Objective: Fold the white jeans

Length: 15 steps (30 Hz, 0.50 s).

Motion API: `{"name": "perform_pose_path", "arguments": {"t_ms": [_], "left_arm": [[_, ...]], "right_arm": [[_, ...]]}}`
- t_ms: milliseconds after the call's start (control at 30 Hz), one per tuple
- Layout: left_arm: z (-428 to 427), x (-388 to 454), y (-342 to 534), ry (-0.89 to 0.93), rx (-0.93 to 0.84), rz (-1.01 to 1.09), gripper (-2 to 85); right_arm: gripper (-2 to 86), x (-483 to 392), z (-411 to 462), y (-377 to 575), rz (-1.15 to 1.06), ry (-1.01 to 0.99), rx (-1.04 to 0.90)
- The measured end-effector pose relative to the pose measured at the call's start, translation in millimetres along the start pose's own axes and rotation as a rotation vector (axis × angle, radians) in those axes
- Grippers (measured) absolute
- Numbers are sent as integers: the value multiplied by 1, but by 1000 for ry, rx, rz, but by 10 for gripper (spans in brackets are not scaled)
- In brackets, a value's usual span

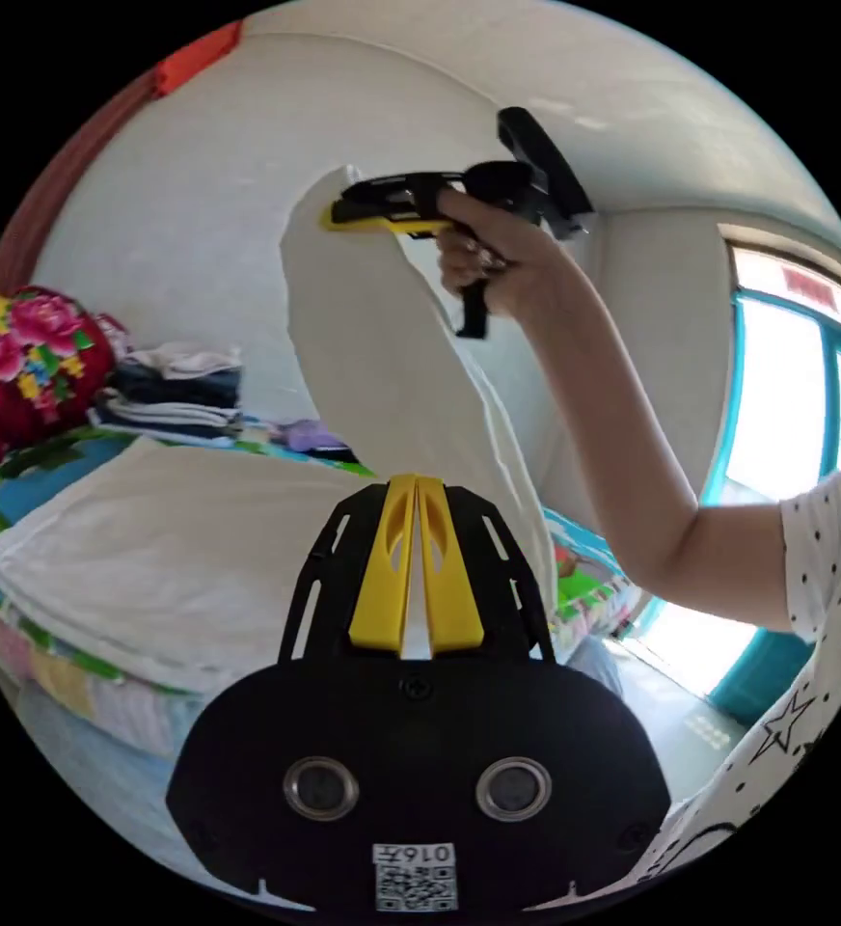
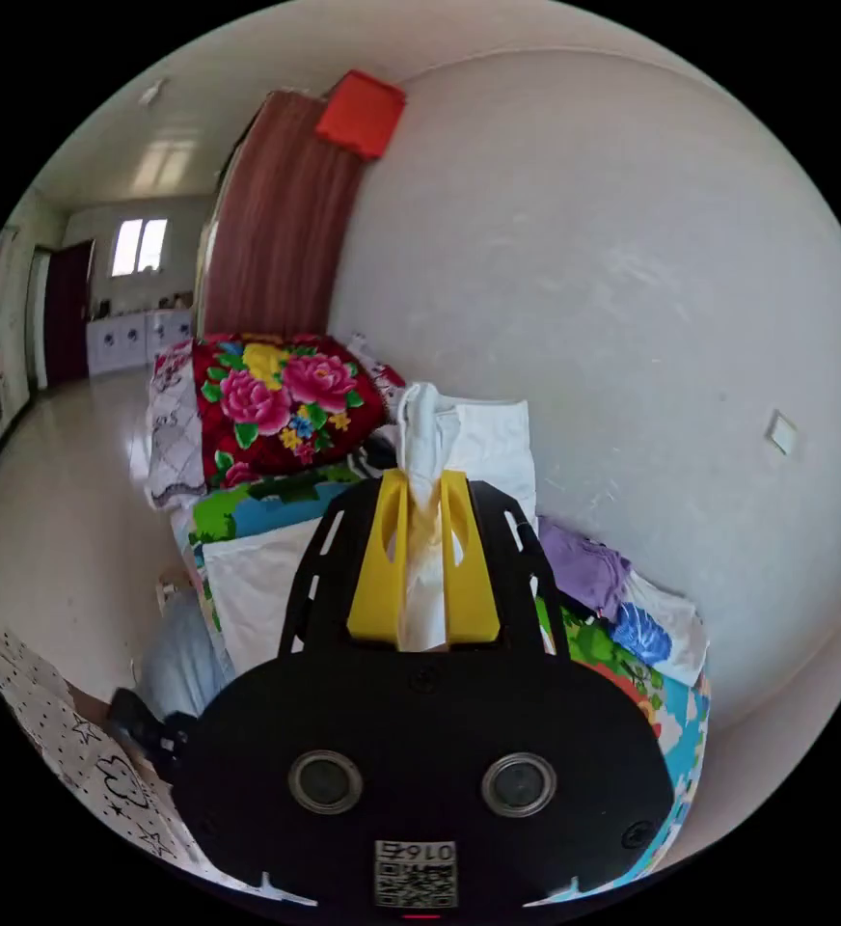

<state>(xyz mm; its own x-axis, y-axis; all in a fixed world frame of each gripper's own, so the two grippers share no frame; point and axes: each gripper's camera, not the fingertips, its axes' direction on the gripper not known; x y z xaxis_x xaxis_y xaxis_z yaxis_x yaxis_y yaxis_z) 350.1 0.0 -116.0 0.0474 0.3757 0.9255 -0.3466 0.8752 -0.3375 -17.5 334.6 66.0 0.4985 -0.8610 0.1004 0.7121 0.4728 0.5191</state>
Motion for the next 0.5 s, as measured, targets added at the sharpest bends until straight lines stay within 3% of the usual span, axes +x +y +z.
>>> {"name": "perform_pose_path", "arguments": {"t_ms": [100,167,233,333,500], "left_arm": [[-48,-120,-17,-151,-72,-202,-9],[-74,-176,-16,-116,-105,-297,-9],[-100,-209,-13,-92,-76,-323,-8],[-128,-243,-14,-99,-42,-322,0],[-121,-290,-28,68,-139,-333,88]], "right_arm": [[58,-136,135,-27,-191,-52,-169],[59,-233,248,-14,-321,-108,-403],[60,-286,285,-3,-393,-178,-439],[65,-340,296,-7,-490,-26,-416],[92,-364,310,-6,-427,-90,-396]]}}
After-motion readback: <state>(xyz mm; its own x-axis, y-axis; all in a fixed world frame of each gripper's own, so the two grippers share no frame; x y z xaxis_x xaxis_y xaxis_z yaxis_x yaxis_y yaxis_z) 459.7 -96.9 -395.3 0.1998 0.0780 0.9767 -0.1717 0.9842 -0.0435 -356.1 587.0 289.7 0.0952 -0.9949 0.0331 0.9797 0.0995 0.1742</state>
